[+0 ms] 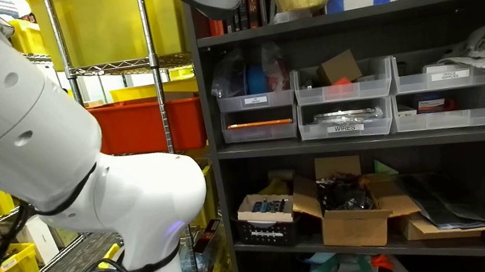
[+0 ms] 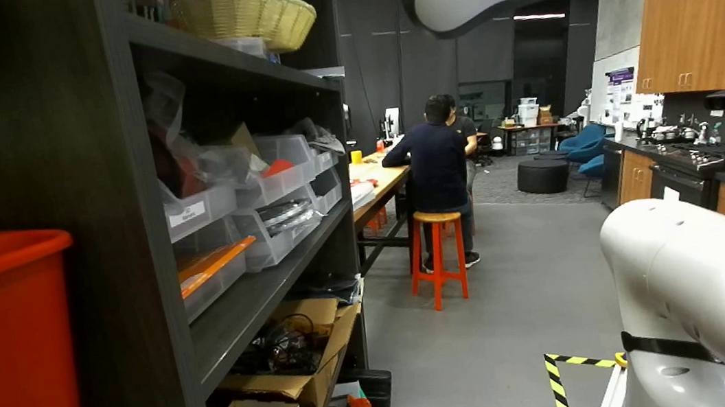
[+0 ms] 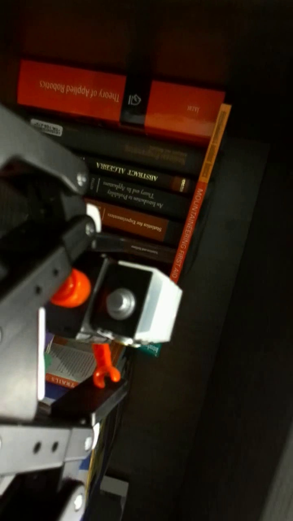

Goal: Pick the orange toy at the top shelf and place it in the basket next to it

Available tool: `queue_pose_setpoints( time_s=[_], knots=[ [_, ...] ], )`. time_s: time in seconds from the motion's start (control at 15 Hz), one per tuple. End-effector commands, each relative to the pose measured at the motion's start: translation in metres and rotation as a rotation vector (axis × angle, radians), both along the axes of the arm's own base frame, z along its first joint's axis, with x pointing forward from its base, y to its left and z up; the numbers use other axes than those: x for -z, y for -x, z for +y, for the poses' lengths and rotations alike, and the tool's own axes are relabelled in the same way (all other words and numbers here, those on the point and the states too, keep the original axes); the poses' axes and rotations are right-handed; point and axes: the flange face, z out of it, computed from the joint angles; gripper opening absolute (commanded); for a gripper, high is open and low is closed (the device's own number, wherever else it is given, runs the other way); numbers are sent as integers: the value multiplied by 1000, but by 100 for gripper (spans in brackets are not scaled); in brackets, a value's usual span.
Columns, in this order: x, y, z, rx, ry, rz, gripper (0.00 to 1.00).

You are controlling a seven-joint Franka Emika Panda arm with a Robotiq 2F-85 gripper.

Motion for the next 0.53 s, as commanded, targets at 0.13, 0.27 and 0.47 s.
queue_pose_setpoints(
  time_s=[0.13, 0.27, 0.47],
  knots=[
    [-9, -21, -4, 162, 137, -30, 51],
    [-12, -29, 1, 229, 193, -38, 51],
    [-15, -37, 19, 301, 299, -57, 51]
  ],
)
